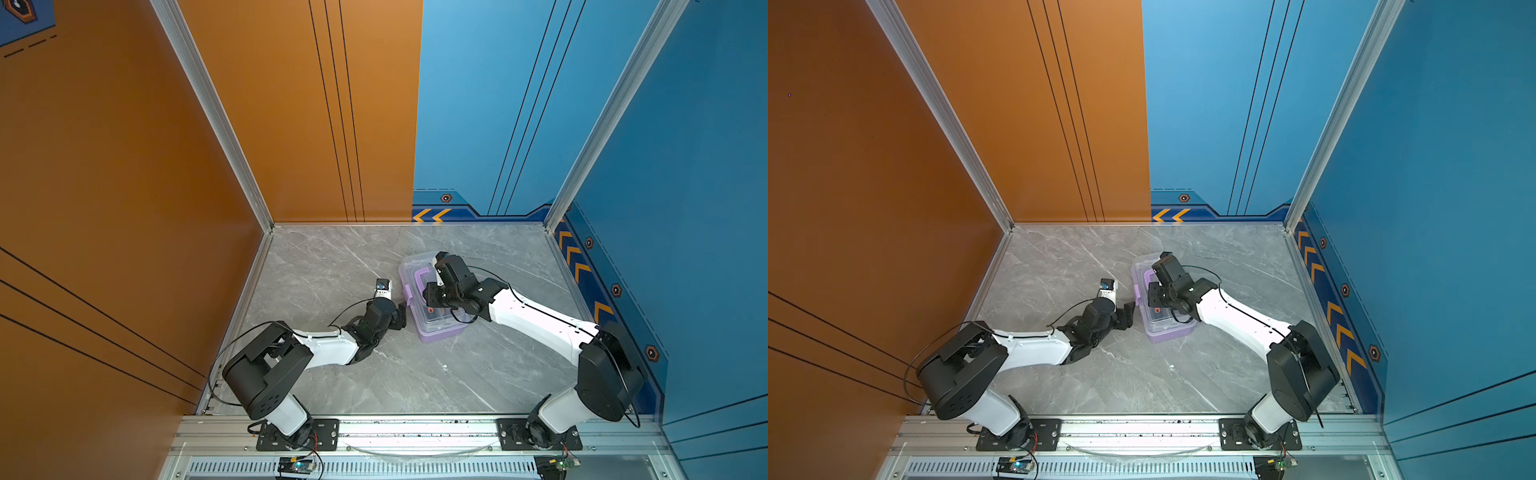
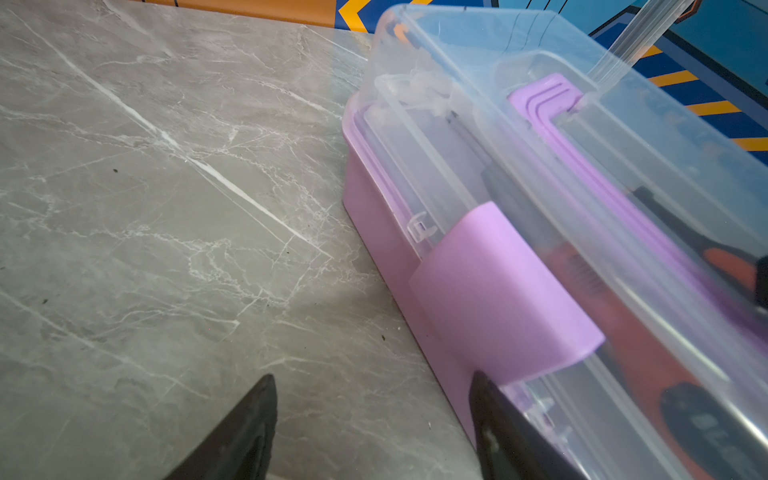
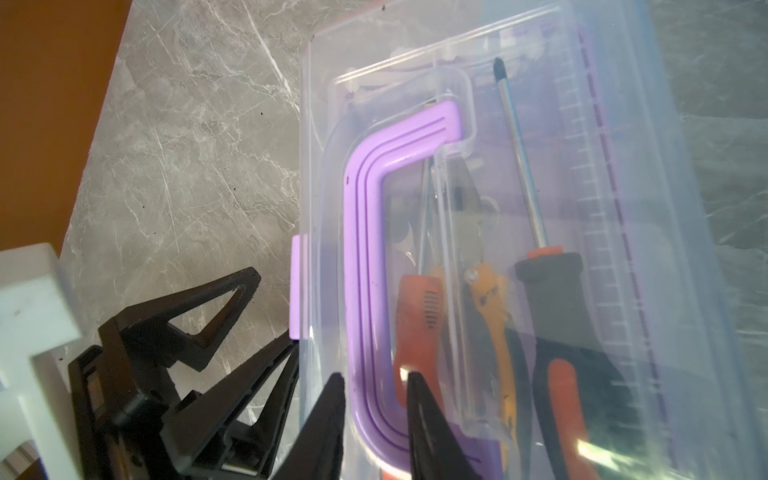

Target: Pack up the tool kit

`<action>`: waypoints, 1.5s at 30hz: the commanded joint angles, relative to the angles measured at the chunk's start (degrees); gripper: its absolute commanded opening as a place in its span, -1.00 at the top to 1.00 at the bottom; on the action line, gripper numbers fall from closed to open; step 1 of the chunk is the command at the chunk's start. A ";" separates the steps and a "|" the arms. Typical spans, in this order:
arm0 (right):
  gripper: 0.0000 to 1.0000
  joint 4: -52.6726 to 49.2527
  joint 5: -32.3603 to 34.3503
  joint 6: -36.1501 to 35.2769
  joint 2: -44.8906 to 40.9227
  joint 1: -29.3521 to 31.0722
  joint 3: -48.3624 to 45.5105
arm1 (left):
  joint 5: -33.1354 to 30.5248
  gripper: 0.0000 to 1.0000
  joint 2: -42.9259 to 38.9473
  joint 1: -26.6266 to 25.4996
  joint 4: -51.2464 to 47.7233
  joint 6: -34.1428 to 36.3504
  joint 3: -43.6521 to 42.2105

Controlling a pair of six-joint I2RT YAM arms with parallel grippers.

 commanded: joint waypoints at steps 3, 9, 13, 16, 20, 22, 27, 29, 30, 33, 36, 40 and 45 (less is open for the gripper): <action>0.43 0.07 -1.00 0.49 0.42 0.44 -0.73 | -0.83 -0.46 -2.41 -0.74 -1.30 -1.74 1.30; 0.43 0.19 -1.80 0.67 0.85 0.52 -0.88 | -0.83 -0.44 -3.31 -0.74 -1.34 -3.87 1.29; 0.44 0.30 -1.89 0.71 0.90 0.52 -1.23 | -0.16 -0.38 -2.66 -0.73 -1.32 -4.81 1.82; 0.44 0.30 -1.89 0.69 0.80 0.53 -1.35 | 0.16 -0.36 -2.24 -0.83 -1.26 -5.10 2.15; 0.44 0.25 -1.97 0.80 0.85 0.52 -1.32 | 0.16 -0.32 -2.13 -0.88 -1.26 -5.43 2.36; 0.44 0.30 -1.89 0.93 0.97 0.52 -1.33 | 0.34 -0.32 -2.24 -0.83 -1.35 -5.62 2.48; 0.44 0.29 -1.80 0.94 1.12 0.52 -1.48 | 1.03 -0.29 -2.41 -0.83 -1.26 -6.65 2.75; 0.44 0.26 -1.83 0.93 1.17 0.54 -1.45 | 1.37 -0.27 -2.29 -0.83 -1.26 -7.07 2.87; 0.44 0.29 -1.81 0.89 1.24 0.54 -1.53 | 1.45 -0.26 -2.13 -0.81 -1.26 -7.37 2.94; 0.44 0.29 -1.97 1.02 1.38 0.61 -1.50 | 1.43 -0.24 -2.08 -0.95 -1.15 -8.88 2.88; 0.44 0.30 -2.01 1.01 1.61 0.61 -1.48 | 1.53 -0.23 -1.83 -1.25 -1.17 -9.72 3.04; 0.45 0.30 -2.14 1.02 1.89 0.70 -1.45 | 1.61 -0.24 -1.00 -1.33 -1.17 -10.82 3.21; 0.45 0.19 -2.06 0.96 1.86 0.79 -1.49 | 1.85 -0.23 -0.43 -1.45 -1.08 -12.20 3.16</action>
